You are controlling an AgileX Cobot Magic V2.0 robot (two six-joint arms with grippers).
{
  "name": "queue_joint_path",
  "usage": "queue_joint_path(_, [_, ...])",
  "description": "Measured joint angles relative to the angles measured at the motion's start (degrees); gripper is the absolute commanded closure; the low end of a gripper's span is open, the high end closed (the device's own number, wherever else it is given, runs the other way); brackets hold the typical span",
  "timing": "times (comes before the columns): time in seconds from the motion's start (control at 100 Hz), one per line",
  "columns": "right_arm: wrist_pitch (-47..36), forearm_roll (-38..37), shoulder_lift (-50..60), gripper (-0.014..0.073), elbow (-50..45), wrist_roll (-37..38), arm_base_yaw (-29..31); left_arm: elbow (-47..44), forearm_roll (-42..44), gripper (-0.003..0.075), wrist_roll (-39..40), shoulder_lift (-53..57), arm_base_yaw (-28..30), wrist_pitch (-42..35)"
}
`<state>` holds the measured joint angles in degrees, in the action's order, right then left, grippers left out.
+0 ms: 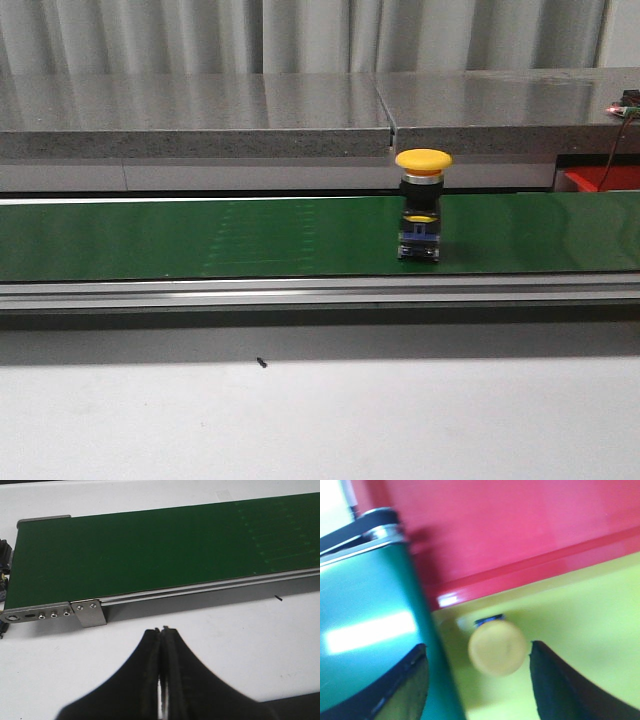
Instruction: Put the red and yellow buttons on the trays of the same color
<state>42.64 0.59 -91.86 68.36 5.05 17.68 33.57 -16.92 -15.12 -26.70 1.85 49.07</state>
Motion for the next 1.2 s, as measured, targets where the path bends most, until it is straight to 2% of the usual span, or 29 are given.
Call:
queue_joint_path(0.29, [7.2, -0.1, 7.3, 0.0138, 0.0, -3.4, -11.3, 0.0, 0.0, 0.0741, 0.0, 0.0, 0.0, 0.0])
queue_joint_path(0.55, [14.6, 2.1, 8.7, 0.0131, 0.0, -6.7, -21.3, 0.0, 0.0, 0.0741, 0.0, 0.0, 0.0, 0.0])
queue_joint_path(0.6, [15.6, 3.0, 8.7, 0.0109, 0.0, -7.0, -22.6, 0.0, 0.0, 0.0741, 0.0, 0.0, 0.0, 0.0])
queue_joint_path(0.75, [17.5, 5.5, 8.7, -0.0031, 0.0, -8.1, -25.8, 0.0, 0.0, 0.0741, 0.0, 0.0, 0.0, 0.0])
queue_joint_path(0.81, [17.7, 6.4, 8.7, -0.0046, 0.0, -8.1, -26.8, 0.0, 0.0, 0.0741, 0.0, 0.0, 0.0, 0.0])
queue_joint_path(1.2, [17.8, 7.5, 8.7, -0.0041, 0.0, 2.6, -30.8, 0.0, 0.0, 0.0741, 0.0, 0.0, 0.0, 0.0])
